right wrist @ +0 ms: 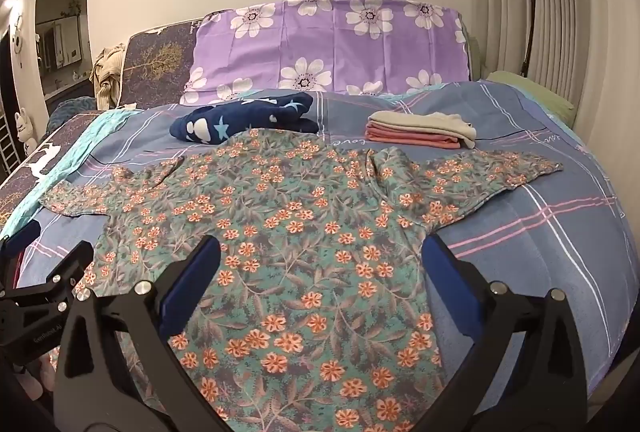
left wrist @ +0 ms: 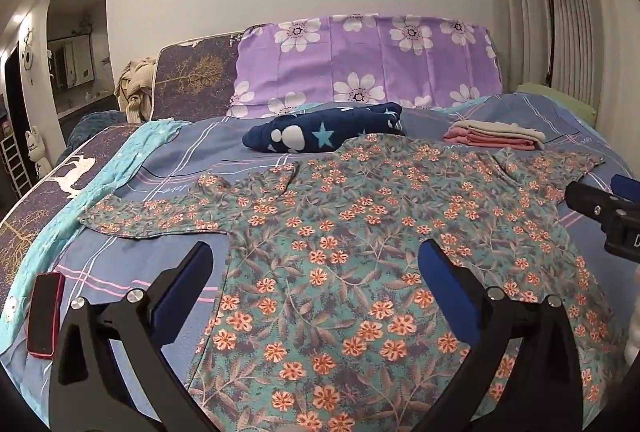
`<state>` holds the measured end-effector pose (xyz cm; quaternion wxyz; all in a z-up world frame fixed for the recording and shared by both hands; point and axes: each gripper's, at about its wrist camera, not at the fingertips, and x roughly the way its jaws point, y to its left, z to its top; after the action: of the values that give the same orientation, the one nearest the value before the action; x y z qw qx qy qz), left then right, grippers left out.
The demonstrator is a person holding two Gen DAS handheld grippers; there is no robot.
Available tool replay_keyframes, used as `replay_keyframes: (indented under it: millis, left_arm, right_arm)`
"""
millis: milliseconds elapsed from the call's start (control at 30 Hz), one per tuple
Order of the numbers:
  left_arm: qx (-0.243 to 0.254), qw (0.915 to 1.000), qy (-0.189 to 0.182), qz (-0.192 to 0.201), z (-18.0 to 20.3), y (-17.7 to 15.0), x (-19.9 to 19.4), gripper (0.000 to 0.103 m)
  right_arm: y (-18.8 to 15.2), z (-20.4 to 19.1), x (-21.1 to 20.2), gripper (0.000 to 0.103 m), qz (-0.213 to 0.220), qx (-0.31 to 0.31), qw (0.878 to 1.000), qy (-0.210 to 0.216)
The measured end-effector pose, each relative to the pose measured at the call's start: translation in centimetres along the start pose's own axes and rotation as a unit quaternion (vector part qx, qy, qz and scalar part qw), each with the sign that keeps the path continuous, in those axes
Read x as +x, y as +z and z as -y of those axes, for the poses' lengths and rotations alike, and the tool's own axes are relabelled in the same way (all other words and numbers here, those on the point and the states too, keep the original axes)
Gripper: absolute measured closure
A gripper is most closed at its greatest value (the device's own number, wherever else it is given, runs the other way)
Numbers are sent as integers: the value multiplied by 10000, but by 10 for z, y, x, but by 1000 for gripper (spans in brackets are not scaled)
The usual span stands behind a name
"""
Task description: Fold small clothes
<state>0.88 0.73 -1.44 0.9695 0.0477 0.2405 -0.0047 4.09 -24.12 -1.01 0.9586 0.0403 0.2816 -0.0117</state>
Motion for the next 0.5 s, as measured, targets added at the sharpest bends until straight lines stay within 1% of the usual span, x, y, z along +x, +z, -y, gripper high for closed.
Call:
replay_keyframes:
  millis: [233, 500]
  left_arm:
    - [51, 9998, 52, 158, -3, -3, -3, 1]
    - [132, 9999, -46, 70, 0, -5, -2, 1]
  right_arm:
    - [-5, -6, 5, 2, -135, -24, 9999, 105]
    - [-6, -16, 5, 2, -193, -109, 9996, 191]
